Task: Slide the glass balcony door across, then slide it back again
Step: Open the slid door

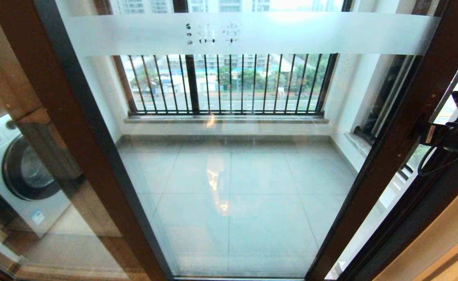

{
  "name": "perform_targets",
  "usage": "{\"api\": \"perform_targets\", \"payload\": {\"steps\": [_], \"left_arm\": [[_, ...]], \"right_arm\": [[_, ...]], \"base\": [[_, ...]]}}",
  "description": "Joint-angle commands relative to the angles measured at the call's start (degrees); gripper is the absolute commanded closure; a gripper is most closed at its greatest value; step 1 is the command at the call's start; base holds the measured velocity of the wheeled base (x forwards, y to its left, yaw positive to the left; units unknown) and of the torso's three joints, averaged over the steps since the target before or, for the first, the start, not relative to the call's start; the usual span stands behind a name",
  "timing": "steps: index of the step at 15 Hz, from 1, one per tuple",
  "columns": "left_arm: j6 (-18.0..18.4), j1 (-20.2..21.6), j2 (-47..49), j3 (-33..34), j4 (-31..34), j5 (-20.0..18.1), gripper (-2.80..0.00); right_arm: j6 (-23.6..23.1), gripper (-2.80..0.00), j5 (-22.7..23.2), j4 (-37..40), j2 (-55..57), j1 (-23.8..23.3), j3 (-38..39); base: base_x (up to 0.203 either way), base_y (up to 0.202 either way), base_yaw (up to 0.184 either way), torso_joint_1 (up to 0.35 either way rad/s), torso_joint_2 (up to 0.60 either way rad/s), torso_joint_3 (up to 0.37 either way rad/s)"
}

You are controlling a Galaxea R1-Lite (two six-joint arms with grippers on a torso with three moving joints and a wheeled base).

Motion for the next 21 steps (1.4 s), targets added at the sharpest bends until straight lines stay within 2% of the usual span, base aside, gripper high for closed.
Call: {"api": "perform_targets", "payload": {"steps": [1,5,21], "left_arm": [[0.01,0.01,0.00,-0.02,-0.01,0.00,0.00],[0.01,0.01,0.00,-0.02,-0.01,-0.01,0.00],[0.01,0.01,0.00,-0.02,-0.01,0.00,0.00]], "right_arm": [[0.02,0.00,-0.13,-0.70,-0.56,0.79,0.88],[0.02,0.00,-0.27,-2.25,-1.70,3.25,3.00],[-0.07,0.00,-0.54,-3.57,-3.81,7.54,6.34]], "base": [[0.000,0.000,0.000,0.000,0.00,0.000],[0.000,0.000,0.000,0.000,0.00,0.000],[0.000,0.000,0.000,0.000,0.00,0.000]]}}
